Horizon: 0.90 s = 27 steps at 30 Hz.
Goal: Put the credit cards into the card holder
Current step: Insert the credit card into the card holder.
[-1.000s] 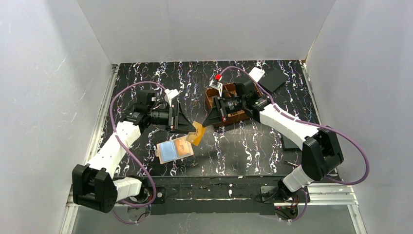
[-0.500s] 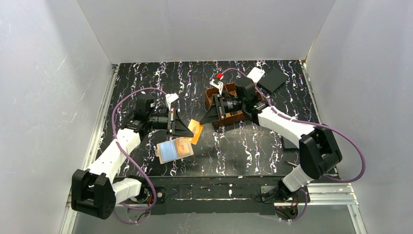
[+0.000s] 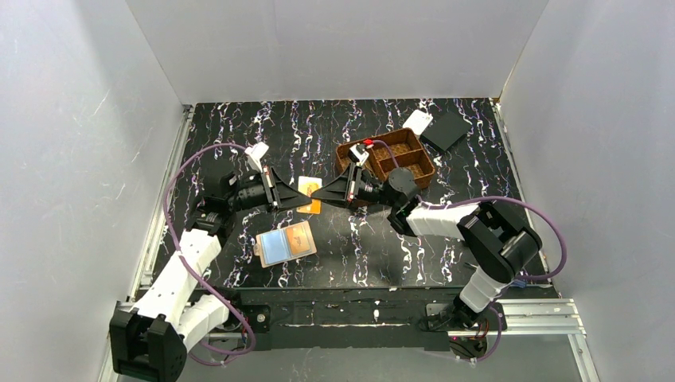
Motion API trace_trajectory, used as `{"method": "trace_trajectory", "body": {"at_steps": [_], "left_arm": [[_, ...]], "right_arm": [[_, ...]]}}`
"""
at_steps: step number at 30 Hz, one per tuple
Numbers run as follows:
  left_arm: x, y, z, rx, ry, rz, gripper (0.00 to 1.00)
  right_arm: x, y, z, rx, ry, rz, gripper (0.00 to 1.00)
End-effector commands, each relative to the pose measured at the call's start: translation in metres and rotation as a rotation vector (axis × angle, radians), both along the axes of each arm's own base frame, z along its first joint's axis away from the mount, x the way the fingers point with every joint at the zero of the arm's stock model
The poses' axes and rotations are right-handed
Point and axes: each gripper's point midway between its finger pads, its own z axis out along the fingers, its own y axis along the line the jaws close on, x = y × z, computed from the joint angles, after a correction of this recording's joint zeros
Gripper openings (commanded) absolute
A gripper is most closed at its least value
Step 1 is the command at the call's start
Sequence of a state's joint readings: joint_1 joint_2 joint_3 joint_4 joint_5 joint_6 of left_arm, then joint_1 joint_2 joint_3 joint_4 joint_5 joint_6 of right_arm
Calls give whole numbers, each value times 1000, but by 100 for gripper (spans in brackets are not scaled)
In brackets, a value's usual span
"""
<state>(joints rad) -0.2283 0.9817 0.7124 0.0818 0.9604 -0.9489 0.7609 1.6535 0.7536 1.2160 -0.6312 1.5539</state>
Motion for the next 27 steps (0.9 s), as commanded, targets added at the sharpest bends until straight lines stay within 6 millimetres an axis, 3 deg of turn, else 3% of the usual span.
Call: {"method": "trace_trajectory", "body": {"at_steps": [1,2,3,5,6,9,12,14,15,17,18,23,27], "left_arm": [[6,7,-15,22,32,111,0],[7,11,-25,52,63,142,0],[8,18,-39,115,106,186,9],[-5,45,-83,339,264,285,38],[1,65,-95,458,273,377,44],[-17,122,-130,777,405,547,59],[-20,134,-142,830,426,559,66],[-18,132,-150,812,439,542,55],[-17,131,-156,800,449,527,42],[-17,127,-168,773,492,496,20],[-17,126,-175,771,511,486,13],[-16,111,-199,718,562,386,3],[-16,113,-210,746,570,367,0]], "right_arm": [[0,0,7,24,-46,-64,1],[3,0,-4,-15,-38,-84,1],[7,2,-14,-59,-46,-101,1],[14,6,-43,-194,-103,-123,1],[16,6,-61,-275,-98,-123,1],[18,5,-110,-512,-169,-80,1],[13,9,-141,-647,-215,13,1],[4,17,-155,-700,-248,120,1],[-1,21,-170,-733,-241,184,1],[-8,29,-180,-752,-246,269,1],[-9,34,-179,-746,-252,295,1],[-20,46,-195,-761,-212,414,1],[-29,52,-207,-765,-167,479,1]]}}
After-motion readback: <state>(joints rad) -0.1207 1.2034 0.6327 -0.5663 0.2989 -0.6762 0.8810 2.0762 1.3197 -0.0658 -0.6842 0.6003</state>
